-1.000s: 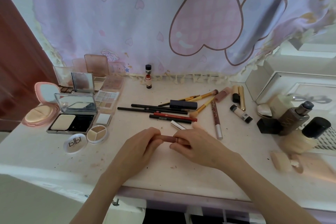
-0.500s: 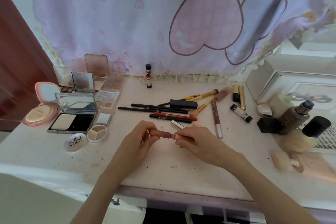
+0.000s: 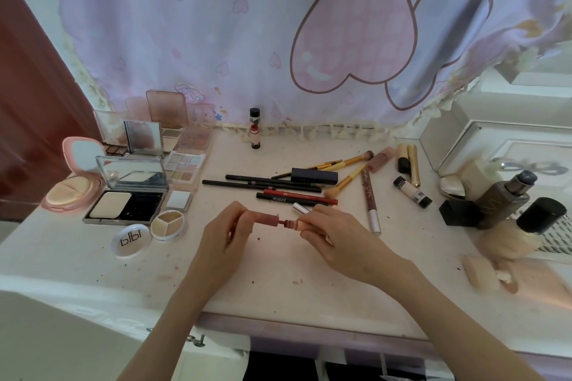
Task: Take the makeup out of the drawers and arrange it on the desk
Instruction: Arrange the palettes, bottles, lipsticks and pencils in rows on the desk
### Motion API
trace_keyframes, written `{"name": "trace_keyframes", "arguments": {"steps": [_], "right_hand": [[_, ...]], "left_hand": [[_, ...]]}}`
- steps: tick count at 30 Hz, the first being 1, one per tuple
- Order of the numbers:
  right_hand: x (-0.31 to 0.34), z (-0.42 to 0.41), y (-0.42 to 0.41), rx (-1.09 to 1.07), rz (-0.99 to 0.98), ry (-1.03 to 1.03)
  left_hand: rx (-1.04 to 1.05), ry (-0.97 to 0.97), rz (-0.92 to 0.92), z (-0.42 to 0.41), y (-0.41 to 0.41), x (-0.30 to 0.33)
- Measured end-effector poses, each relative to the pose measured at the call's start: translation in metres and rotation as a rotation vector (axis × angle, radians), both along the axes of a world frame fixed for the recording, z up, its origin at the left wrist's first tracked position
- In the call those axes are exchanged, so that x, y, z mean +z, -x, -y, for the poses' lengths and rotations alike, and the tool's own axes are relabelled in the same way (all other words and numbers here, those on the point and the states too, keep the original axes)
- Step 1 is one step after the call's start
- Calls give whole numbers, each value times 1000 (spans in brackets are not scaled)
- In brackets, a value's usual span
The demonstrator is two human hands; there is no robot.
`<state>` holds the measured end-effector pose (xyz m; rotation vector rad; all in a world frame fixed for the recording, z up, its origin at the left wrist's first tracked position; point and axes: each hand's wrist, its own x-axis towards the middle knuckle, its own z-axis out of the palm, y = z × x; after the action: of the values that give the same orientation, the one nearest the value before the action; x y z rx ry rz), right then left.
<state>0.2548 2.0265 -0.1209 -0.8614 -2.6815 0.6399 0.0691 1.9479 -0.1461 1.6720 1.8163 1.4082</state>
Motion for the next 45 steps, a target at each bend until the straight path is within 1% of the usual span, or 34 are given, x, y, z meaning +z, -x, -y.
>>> {"name": "trace_keyframes", "arguments": {"steps": [2, 6, 13, 17, 20, 22, 24, 25, 26, 28, 30, 32, 34, 40, 45], "right_hand": [[0, 0, 0, -3, 2, -1], [1, 0, 0, -21, -22, 12], [3, 2, -1, -27, -15, -83], [2, 2, 2, -21, -28, -41], [-1, 1, 3, -25, -46, 35], [0, -1, 4, -48, -97, 93], [5, -8, 9, -93, -217, 134], [9, -15, 12, -127, -282, 151], [14, -24, 16, -166, -347, 186], [24, -46, 27, -245, -482, 314], [30, -71, 40, -310, -571, 407], [30, -95, 53, -339, -565, 407], [25, -114, 67, -365, -551, 413], [4, -141, 102, -403, -436, 380], [-5, -146, 121, -402, -453, 395]], "left_hand": [[12, 17, 38, 0, 1, -1], [10, 24, 40, -1, 3, -4], [-59, 13, 36, -1, 2, -5], [-82, 11, 19, -3, 4, -5], [-112, -39, -11, -1, 3, -4], [-59, -48, 30, -1, 4, -5], [63, -7, 78, -2, 6, -8], [114, 29, 51, -2, 6, -10], [152, 70, -20, -4, 6, -13], [204, 154, -222, -6, 4, -18], [244, 212, -377, -7, 2, -21], [272, 248, -486, -9, -1, -22], [284, 295, -556, -11, -3, -23], [288, 410, -647, -13, -1, -27], [285, 484, -718, -15, -2, -29]]}}
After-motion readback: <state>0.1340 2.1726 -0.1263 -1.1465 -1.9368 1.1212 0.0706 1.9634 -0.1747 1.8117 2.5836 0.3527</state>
